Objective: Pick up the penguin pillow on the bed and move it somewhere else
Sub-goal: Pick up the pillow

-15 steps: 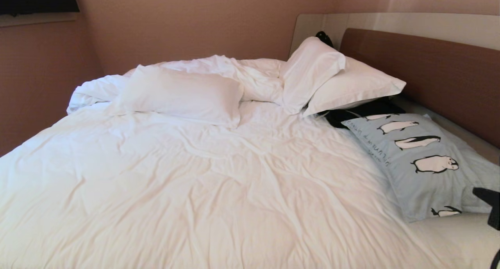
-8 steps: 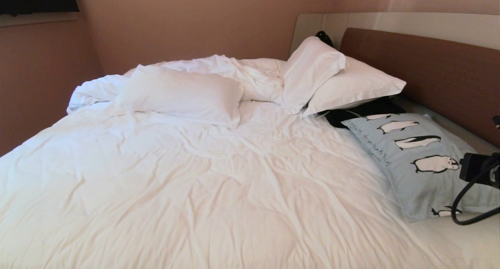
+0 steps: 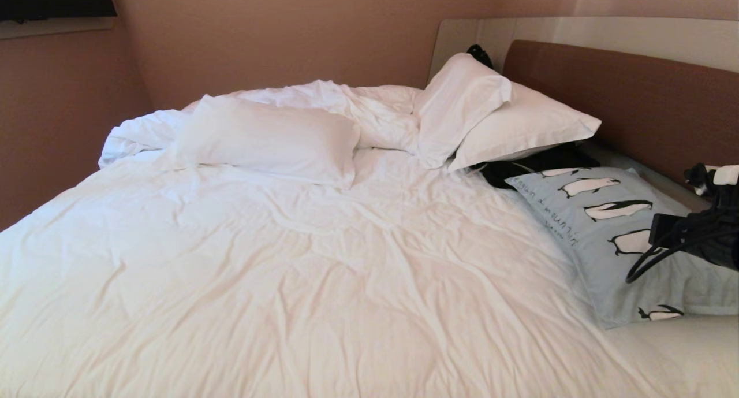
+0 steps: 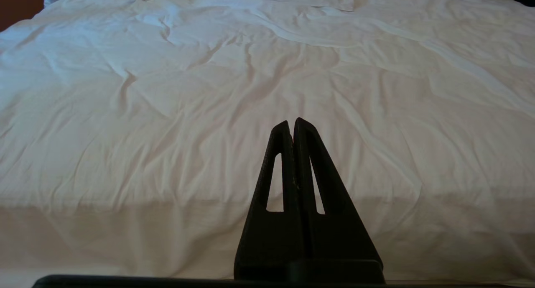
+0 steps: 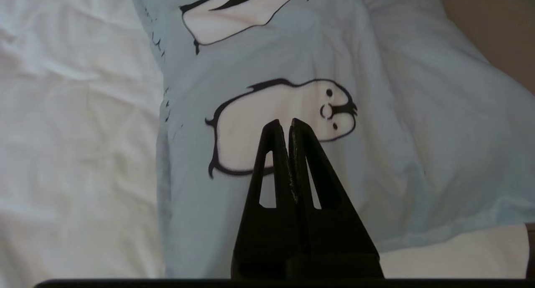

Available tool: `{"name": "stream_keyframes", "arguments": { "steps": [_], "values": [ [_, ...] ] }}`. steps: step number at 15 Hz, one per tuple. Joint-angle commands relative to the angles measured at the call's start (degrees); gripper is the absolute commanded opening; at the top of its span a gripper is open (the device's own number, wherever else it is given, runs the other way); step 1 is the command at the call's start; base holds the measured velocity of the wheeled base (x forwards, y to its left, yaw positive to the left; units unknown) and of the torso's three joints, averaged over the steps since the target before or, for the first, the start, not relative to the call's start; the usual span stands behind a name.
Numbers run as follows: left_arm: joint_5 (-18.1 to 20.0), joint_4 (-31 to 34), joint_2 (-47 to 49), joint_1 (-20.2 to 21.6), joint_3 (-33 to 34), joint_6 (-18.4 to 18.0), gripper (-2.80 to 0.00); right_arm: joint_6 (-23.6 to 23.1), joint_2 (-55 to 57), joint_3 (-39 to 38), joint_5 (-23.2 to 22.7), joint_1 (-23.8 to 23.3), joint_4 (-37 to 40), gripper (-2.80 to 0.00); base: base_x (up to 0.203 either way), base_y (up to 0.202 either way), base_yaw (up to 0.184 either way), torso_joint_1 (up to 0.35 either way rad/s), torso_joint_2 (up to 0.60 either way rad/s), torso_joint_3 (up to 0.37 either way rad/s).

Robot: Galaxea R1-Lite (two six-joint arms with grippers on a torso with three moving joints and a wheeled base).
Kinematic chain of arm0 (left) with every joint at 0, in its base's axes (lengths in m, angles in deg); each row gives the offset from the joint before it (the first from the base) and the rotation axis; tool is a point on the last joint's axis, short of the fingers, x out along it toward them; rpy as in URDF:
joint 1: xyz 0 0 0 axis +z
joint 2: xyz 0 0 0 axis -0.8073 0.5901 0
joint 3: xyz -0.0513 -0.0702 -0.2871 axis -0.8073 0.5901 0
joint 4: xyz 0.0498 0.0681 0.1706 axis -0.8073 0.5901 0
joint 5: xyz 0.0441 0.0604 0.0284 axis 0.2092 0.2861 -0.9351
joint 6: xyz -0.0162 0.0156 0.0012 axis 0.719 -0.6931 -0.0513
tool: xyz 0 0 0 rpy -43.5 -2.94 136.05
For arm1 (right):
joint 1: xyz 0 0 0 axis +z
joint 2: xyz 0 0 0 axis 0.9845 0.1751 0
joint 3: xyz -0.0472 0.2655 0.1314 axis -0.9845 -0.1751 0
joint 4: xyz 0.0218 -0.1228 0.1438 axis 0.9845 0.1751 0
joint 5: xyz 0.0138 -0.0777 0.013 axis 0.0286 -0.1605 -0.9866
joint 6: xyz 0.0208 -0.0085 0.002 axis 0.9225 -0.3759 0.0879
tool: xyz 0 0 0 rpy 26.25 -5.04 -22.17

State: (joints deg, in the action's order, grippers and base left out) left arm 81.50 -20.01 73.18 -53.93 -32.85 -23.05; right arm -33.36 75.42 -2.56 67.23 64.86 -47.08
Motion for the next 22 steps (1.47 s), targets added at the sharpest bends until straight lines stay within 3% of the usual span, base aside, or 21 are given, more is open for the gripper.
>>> {"name": "stream_keyframes", "arguments": {
  "steps": [1, 17, 22],
  "values": [
    [0.01, -0.06, -0.02, 0.01, 0.0, 0.02, -2.8, 0.06, 2.54, 1.02, 0.01, -0.24, -1.29, -2.8, 0.0, 0.0, 0.0, 0.0, 0.0, 0.0],
    [-0.08, 0.02, -0.02, 0.01, 0.0, 0.02, -2.8, -0.19, 14.34, 17.84, -1.85, -0.21, -7.64, -2.8, 0.0, 0.0, 0.0, 0.0, 0.0, 0.0],
    [-0.08, -0.06, -0.02, 0.01, 0.0, 0.02, -2.8, -0.38, 19.6, 22.86, -2.37, -2.66, -7.46, -2.8, 0.0, 0.0, 0.0, 0.0, 0.0, 0.0]
  ]
}}
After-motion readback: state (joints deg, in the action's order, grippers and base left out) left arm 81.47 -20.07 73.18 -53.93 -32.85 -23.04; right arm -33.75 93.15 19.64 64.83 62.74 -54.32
